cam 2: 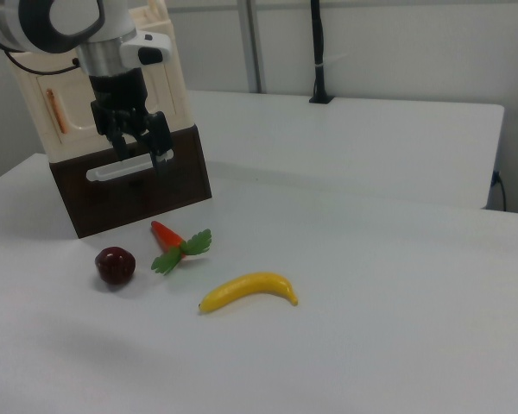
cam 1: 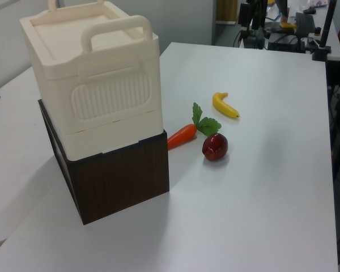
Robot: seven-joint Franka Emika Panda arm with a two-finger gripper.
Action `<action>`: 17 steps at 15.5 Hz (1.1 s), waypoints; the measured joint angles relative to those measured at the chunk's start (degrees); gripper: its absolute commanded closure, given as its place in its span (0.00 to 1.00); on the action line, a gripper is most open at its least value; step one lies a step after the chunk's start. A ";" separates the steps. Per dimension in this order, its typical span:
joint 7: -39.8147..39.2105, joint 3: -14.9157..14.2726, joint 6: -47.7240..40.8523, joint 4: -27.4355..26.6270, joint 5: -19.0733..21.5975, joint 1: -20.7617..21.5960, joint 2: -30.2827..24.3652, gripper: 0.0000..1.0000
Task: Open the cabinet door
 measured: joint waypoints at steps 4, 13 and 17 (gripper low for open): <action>0.00 -0.01 -1.55 -0.01 -2.71 -0.25 0.08 0.00; -4.56 0.18 -2.47 0.08 -5.79 1.33 1.08 0.00; -14.09 0.59 -2.51 0.24 -6.49 5.70 1.09 0.00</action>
